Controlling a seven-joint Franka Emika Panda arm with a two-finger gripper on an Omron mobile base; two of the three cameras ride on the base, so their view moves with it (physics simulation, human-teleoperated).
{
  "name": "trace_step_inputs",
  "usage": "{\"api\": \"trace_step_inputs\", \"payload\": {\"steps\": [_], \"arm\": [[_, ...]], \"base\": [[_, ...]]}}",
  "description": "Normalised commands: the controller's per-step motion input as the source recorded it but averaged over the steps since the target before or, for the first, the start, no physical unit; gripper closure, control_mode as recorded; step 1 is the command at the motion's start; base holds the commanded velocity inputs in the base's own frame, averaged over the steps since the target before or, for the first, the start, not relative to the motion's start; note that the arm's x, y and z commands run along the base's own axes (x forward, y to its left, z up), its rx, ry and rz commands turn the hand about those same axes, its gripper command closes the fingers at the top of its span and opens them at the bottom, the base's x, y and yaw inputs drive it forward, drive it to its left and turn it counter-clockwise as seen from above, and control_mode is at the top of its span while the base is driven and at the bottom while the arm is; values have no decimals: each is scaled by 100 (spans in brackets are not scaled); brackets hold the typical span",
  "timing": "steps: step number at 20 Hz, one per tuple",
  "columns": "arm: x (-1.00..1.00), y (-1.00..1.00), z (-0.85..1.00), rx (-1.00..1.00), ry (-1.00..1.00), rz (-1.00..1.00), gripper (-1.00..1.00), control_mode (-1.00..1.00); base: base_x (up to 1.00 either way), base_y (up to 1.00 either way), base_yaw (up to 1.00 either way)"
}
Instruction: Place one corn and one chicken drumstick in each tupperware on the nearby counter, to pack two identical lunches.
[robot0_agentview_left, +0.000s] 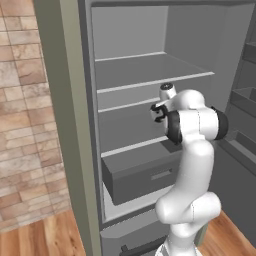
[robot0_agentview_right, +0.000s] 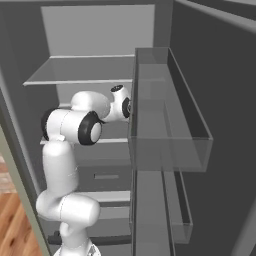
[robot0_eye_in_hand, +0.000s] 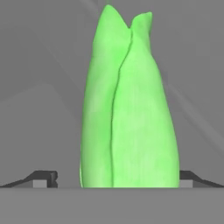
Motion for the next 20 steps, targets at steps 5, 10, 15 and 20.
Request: {"api": "trace_step_inputs", "payload": {"steps": [5, 10, 15, 20], "arm": [[59, -23, -63, 0, 0, -5, 100, -100], [20, -8, -64, 0, 0, -5, 100, -100], [-16, 5, -61, 0, 0, -3, 100, -100], [-100, 63, -47, 0, 0, 0, 100, -100]], "base": [[0, 0, 0], [0, 0, 0], [0, 0, 0], [0, 0, 0]]}}
